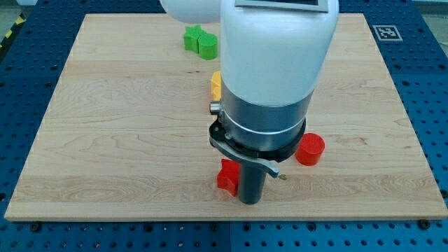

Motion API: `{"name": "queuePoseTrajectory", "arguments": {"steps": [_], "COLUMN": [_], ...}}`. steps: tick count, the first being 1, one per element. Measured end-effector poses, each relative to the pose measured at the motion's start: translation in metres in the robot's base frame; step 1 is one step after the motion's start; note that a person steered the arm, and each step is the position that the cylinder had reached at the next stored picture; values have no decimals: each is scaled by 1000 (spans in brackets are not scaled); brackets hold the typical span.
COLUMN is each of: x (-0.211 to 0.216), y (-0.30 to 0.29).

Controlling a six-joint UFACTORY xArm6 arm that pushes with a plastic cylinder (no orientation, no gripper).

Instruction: Slide the red circle a bit left

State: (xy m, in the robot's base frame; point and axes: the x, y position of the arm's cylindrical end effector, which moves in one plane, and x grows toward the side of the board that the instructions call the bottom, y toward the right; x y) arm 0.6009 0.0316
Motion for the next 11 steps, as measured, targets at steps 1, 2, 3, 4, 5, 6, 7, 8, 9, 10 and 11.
{"name": "queuePoseTrajectory", "arguments": {"steps": [1, 2, 3, 4, 5, 6, 7, 8, 9, 10, 11], "x": [0, 0, -15, -58, -69, -74, -68, -56, -58, -60, -60], "y": [47, 112, 143, 144, 144, 141, 138, 135, 132, 129, 129]}}
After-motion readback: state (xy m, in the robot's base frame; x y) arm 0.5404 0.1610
